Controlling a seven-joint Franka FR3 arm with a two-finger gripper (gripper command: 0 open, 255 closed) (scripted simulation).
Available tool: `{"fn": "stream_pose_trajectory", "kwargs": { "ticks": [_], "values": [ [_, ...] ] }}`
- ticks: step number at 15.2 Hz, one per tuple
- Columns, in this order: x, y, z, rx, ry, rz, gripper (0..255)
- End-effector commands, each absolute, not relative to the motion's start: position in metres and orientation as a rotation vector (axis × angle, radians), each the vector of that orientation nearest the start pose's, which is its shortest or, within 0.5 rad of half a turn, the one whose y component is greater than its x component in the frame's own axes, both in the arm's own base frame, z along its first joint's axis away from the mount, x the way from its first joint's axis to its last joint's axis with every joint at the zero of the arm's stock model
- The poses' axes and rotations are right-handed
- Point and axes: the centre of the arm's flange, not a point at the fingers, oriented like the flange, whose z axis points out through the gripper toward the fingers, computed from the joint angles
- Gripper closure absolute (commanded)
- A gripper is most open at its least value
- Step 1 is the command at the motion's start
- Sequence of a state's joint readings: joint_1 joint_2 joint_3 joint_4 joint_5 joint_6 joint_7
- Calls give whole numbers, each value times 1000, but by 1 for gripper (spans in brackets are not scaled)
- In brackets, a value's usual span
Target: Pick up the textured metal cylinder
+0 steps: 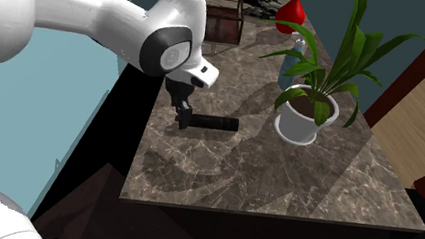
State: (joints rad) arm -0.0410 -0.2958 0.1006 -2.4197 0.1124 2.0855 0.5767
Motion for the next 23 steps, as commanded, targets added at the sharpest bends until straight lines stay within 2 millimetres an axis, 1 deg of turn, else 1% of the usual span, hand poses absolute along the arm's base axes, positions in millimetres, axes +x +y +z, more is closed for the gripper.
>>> {"fn": "stream_pose_trajectory", "kwargs": {
  "ticks": [1, 6, 11, 18, 20, 21, 23],
  "values": [
    [460, 34, 401, -2941, 957, 63, 0],
    [508, 31, 363, -2891, 1136, 8, 0],
    [554, 22, 327, -2831, 1305, -45, 0],
    [554, 22, 290, -2831, 1305, -45, 0],
    [554, 22, 287, -2831, 1305, -45, 0],
    [555, 22, 287, -2831, 1305, -45, 255],
    [555, 21, 287, -2831, 1305, -45, 255]
  ]
}}
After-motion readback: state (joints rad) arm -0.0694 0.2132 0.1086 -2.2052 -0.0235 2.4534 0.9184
